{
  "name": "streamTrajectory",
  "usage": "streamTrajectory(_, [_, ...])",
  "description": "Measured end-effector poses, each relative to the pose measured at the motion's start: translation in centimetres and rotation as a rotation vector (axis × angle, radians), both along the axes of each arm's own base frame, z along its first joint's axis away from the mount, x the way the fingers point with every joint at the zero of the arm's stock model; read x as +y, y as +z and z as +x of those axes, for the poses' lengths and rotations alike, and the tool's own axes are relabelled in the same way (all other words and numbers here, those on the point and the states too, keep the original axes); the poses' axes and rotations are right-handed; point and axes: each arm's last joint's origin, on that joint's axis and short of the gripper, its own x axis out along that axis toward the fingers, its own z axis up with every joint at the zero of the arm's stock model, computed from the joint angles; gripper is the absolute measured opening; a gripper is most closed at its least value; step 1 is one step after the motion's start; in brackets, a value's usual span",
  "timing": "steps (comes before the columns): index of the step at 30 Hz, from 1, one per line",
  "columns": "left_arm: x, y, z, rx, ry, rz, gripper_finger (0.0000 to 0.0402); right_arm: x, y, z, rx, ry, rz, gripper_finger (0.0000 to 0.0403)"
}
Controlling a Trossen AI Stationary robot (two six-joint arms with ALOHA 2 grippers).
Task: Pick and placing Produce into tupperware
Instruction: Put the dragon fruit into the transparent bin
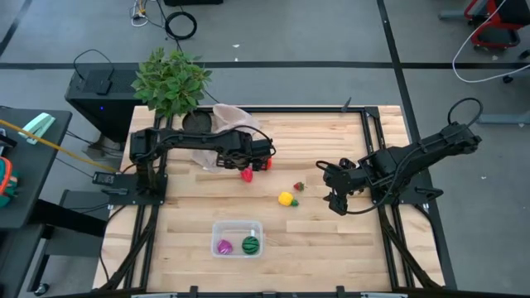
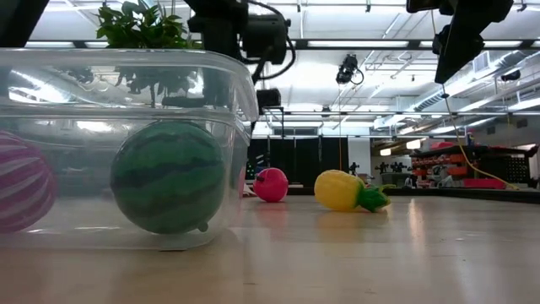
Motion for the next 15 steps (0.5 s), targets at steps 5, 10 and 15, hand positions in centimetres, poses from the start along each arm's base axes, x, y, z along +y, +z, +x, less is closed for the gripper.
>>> streamTrajectory(5, [-0.1,-1.3,0.6,0.004,0.021,-0.014,0.0314,0.0,0.0,0.0,-0.001,0.003,0.004,0.0277])
streamTrajectory(10, [-0.1,-2.3,1.0,0.018,0.024,-0.028,0.0318,0.1,0.0,0.0,-0.004,0.008,0.009,0.0277])
streamTrajectory(15, [-0.3,-2.9,1.2,0.028,0.02,-0.042,0.0325,0.1,0.0,0.0,-0.003,0.011,0.013,0.0277])
